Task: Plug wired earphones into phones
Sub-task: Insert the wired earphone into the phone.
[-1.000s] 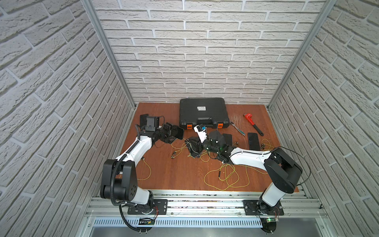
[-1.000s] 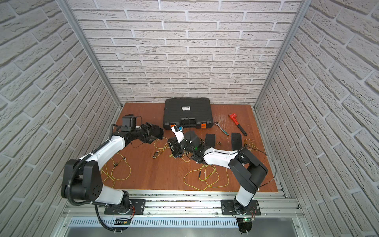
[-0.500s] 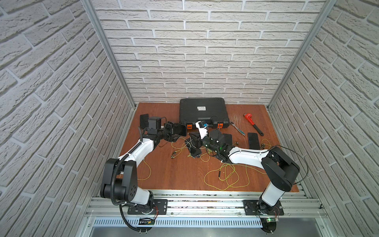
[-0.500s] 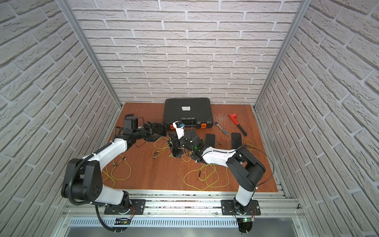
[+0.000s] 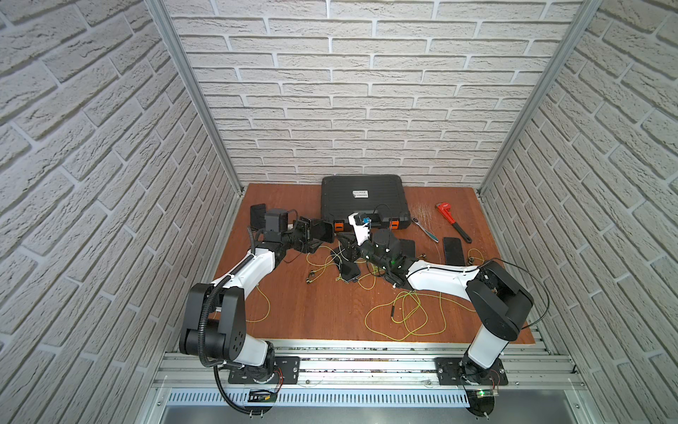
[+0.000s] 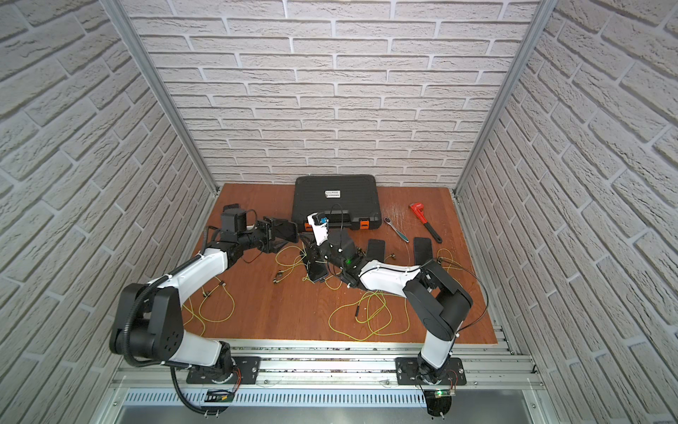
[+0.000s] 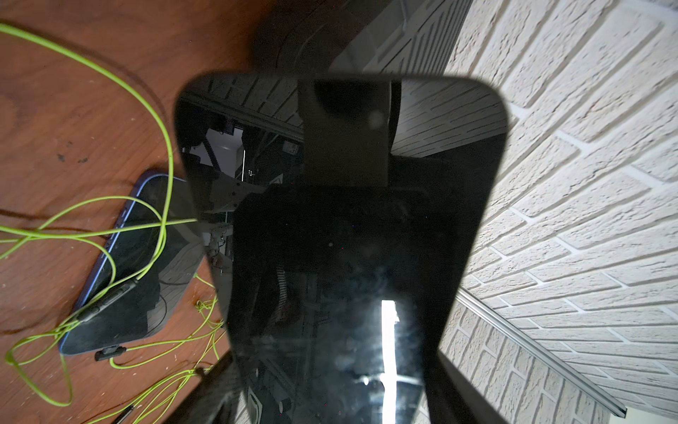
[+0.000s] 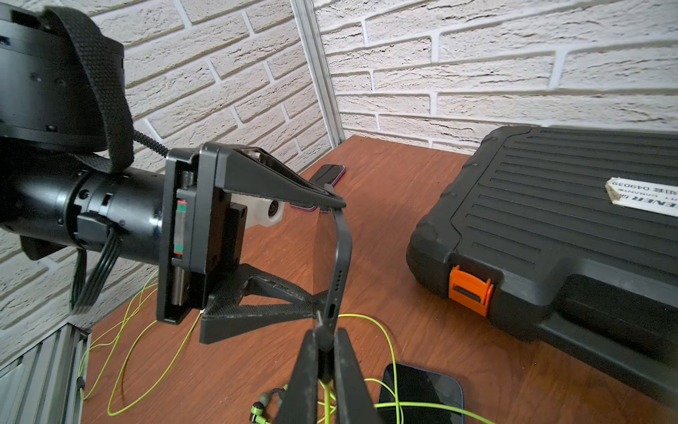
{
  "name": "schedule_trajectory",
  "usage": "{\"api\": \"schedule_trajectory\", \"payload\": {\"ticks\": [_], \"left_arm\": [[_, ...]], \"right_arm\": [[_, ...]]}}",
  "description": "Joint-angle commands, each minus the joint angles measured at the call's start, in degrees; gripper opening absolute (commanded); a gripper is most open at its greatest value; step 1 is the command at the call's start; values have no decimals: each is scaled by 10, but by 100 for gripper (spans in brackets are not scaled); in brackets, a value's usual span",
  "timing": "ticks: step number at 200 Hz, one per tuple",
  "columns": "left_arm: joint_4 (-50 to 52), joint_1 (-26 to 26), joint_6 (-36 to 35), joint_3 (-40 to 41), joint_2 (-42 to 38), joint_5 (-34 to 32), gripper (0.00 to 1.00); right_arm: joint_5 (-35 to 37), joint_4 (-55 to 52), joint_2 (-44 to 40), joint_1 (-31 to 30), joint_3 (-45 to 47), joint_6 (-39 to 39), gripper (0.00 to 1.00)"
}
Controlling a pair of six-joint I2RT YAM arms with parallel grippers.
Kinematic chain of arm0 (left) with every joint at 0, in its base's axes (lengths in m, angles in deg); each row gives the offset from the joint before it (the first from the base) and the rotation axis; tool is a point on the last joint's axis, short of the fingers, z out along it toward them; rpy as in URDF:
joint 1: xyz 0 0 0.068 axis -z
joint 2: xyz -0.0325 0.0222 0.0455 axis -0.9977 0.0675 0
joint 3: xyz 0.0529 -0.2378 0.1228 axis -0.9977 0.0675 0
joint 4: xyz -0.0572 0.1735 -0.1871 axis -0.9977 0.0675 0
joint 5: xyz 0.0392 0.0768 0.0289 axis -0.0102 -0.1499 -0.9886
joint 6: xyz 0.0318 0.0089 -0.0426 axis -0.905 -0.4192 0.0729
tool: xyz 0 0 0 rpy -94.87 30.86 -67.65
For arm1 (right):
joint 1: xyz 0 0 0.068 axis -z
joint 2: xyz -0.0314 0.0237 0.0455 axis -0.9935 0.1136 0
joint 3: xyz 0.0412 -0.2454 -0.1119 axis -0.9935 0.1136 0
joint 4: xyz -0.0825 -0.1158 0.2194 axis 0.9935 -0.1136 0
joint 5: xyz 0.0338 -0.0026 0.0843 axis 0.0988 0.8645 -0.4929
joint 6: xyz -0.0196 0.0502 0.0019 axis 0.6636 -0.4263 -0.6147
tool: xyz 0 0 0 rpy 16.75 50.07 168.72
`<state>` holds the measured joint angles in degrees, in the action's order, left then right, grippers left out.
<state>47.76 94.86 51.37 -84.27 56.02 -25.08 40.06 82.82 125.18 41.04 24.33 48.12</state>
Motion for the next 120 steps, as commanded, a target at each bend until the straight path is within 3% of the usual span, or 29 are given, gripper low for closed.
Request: {"api": "schedule_trajectory", "payload": {"ticks": [1,120], "left_arm": [[-52,2,2,5,-20,15,0],[-70,2,0,8,-22,20,0]], "right_arm": [[3,21,6,-2,-15,7,6],[10,15,19,0,-26,-3,6]]}}
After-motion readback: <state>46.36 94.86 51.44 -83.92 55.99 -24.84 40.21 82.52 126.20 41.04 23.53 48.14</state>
